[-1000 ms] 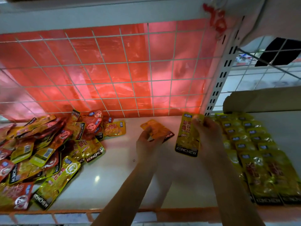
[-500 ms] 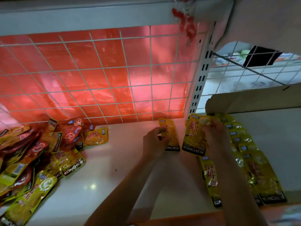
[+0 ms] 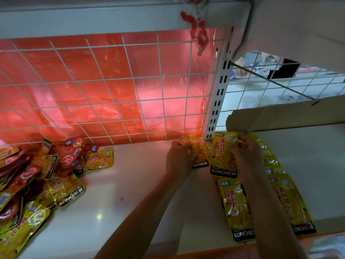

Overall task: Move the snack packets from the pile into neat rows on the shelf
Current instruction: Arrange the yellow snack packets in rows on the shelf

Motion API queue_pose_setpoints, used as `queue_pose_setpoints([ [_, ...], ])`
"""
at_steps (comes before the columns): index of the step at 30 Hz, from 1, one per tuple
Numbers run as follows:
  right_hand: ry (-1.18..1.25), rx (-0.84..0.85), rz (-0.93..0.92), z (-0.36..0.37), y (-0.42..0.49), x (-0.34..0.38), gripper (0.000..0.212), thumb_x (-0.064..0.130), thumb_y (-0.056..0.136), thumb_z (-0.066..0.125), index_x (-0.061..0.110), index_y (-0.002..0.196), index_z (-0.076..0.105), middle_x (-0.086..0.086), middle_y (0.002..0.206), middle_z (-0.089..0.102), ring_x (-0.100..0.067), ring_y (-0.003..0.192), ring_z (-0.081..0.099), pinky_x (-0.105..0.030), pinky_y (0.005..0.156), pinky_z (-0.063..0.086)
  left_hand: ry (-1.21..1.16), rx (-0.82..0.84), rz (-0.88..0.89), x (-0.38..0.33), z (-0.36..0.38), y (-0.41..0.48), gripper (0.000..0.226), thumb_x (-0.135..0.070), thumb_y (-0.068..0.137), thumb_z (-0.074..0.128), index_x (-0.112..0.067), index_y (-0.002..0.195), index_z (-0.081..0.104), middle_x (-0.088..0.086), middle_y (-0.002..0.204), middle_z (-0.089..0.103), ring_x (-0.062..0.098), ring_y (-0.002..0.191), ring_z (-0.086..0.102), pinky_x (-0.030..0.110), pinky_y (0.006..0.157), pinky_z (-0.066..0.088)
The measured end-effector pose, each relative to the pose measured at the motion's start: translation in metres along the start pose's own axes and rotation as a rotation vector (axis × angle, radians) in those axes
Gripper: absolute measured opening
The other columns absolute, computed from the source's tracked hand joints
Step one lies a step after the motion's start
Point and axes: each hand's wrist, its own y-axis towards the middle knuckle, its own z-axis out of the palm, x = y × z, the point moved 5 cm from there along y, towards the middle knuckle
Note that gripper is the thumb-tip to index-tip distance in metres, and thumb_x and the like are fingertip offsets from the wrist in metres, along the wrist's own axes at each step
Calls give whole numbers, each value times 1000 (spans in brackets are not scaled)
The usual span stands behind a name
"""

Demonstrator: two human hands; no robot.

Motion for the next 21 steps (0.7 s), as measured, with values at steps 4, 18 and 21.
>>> queue_pose_setpoints([
  [4, -30, 27, -29, 4, -3, 5, 26, 9, 84, 66, 17, 109, 66, -1, 87, 71, -23, 78, 68, -42, 69, 57, 25, -12, 33, 0, 4, 4, 22, -34, 86, 65, -29, 107, 69, 6, 104, 53, 26, 97, 58, 29, 78, 42],
  [18, -119, 40, -75, 15, -12, 5, 22, 21, 74, 64, 25, 95, 69, -1, 80, 73, -31, 77, 69, -58, 67, 55, -272, -201, 95, -16, -9, -9, 27, -39, 92, 54, -21, 105, 70, 0, 99, 67, 14, 83, 63, 27, 76, 47],
  [21, -159, 58, -103, 25, -15, 10, 22, 18, 73, 62, 27, 91, 69, -3, 79, 72, -30, 75, 68, -54, 67, 56, -628, 40, -48, -24, -5, -12, 23, -34, 84, 69, -34, 106, 66, -7, 90, 73, 6, 79, 68, 30, 78, 55],
])
